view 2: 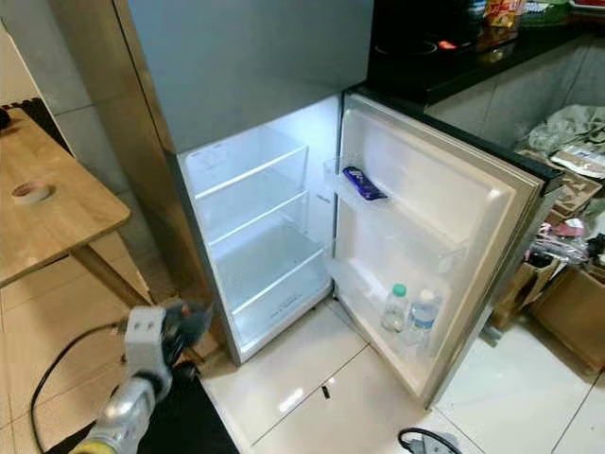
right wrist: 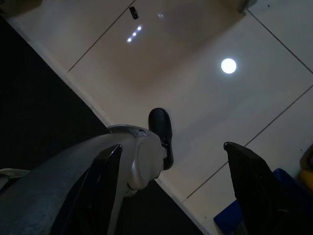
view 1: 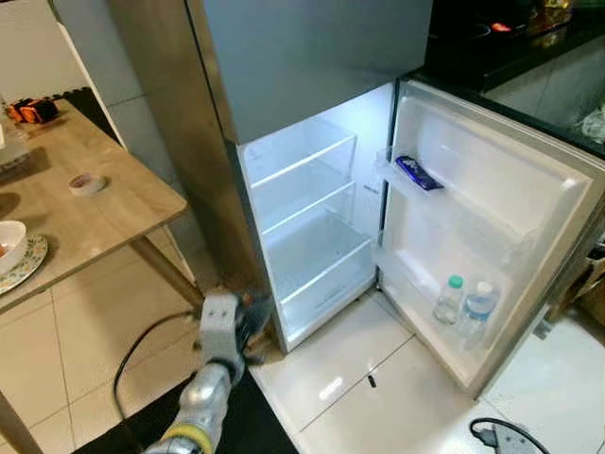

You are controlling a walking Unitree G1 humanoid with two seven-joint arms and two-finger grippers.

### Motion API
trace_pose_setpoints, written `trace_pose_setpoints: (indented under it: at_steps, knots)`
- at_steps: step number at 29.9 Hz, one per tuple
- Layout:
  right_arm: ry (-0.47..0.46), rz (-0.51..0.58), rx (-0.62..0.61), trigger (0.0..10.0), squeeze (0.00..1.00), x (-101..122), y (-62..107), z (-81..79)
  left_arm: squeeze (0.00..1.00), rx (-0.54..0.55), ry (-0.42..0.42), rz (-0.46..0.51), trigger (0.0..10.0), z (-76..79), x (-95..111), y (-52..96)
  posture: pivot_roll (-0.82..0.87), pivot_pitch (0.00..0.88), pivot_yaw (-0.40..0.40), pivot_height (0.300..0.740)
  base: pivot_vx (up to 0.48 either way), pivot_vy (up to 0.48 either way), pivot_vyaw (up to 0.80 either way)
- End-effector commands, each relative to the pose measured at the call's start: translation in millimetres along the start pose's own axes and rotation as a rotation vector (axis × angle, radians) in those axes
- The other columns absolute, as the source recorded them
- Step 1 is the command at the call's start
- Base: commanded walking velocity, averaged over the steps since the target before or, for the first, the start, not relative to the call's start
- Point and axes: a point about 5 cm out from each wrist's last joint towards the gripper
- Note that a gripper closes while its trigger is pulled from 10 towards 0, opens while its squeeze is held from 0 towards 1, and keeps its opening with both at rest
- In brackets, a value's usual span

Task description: Restocking fridge

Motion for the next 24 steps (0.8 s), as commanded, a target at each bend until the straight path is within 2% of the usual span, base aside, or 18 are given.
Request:
trace_pose_setpoints:
  at_steps: [1,4,7,9,13,19,24]
  knots:
    - [0.009,-0.028,0.019,10.0,0.00,-4,-0.6,-7.3,0.00,0.092,-0.036,-0.075,10.0,-22.4,-16,10.3,-0.16,0.000,0.064,0.740,0.000,0.000,0.00]
    - [0.010,-0.033,0.026,10.0,0.00,-6,-0.6,-10.1,0.00,0.204,-0.050,-0.162,10.0,-44.0,-40,27.6,-0.16,0.000,0.068,0.740,0.000,0.000,0.00]
    - [0.011,-0.034,0.027,10.0,0.00,-6,-0.6,-10.7,0.00,0.229,-0.046,-0.176,10.0,-48.4,-44,31.4,-0.16,0.000,0.068,0.740,0.000,0.000,0.00]
    - [0.015,-0.038,0.031,10.0,0.00,-7,-0.6,-12.3,0.00,0.271,-0.049,-0.208,10.0,-56.1,-54,39.4,-0.16,0.000,0.070,0.740,0.000,0.000,0.00]
    - [0.017,-0.041,0.035,10.0,0.00,-8,-0.8,-14.5,0.00,0.294,-0.074,-0.240,10.0,-60.1,-61,45.1,-0.16,0.000,0.071,0.740,0.000,0.000,0.00]
    - [0.021,-0.040,0.042,10.0,0.00,-7,-1.3,-16.4,0.00,0.290,-0.098,-0.236,10.0,-56.9,-58,41.9,-0.16,0.000,0.073,0.740,0.000,0.000,0.00]
    - [0.024,-0.037,0.039,10.0,0.00,-5,-1.8,-16.6,0.00,0.270,-0.117,-0.234,10.0,-52.1,-55,37.5,-0.16,0.000,0.077,0.740,0.000,-0.334,0.00]
Point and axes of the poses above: a point about 5 cm out from each wrist's last joint towards the gripper, its own y axis pointing back from the gripper into the wrist, its own x axis along the axis of the wrist's last joint, z = x × y, and after that the axes turned 10 degrees about y, right-handed
